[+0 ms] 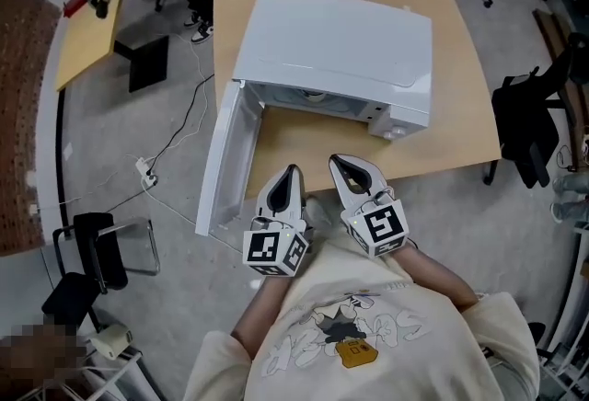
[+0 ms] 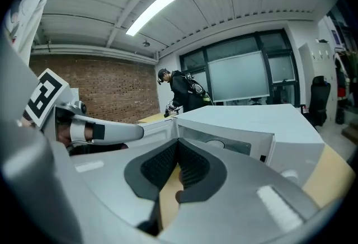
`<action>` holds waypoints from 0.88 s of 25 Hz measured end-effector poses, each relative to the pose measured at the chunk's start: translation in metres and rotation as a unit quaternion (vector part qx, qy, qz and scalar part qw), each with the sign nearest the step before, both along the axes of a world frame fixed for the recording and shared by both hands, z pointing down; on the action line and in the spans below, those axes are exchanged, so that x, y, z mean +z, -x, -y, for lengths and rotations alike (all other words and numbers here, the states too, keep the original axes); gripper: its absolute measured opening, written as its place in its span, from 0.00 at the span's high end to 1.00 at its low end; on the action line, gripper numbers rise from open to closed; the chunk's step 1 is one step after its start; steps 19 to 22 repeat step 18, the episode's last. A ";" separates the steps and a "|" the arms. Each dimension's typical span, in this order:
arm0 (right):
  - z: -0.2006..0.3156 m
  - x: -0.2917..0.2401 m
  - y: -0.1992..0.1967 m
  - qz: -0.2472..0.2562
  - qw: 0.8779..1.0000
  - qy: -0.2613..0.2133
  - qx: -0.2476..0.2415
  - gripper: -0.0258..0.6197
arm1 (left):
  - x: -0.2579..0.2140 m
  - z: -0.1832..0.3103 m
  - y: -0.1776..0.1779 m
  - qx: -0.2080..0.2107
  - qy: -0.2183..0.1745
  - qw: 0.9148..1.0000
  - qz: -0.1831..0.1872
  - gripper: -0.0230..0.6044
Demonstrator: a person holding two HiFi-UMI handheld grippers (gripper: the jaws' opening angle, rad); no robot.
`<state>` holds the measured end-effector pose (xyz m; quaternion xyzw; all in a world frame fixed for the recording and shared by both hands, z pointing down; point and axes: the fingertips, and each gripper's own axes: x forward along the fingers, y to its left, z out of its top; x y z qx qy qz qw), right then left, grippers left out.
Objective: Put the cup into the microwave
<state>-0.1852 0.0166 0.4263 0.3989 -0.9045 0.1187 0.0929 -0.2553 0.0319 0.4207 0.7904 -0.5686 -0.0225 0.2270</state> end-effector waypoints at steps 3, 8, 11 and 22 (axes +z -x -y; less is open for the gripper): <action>-0.006 0.006 -0.008 0.005 1.000 0.015 0.019 0.95 | -0.004 0.001 -0.005 0.008 -0.007 1.000 -0.001 0.97; -0.013 0.010 -0.009 -0.001 1.000 0.017 0.018 0.95 | -0.005 0.000 -0.008 0.015 -0.008 1.000 -0.005 0.97; -0.016 0.012 -0.008 -0.003 1.000 0.017 0.018 0.95 | -0.003 -0.004 -0.008 0.015 -0.006 1.000 -0.006 0.97; -0.023 0.012 -0.004 -0.005 1.000 0.014 0.016 0.95 | -0.003 -0.010 -0.004 0.015 -0.006 1.000 -0.006 0.97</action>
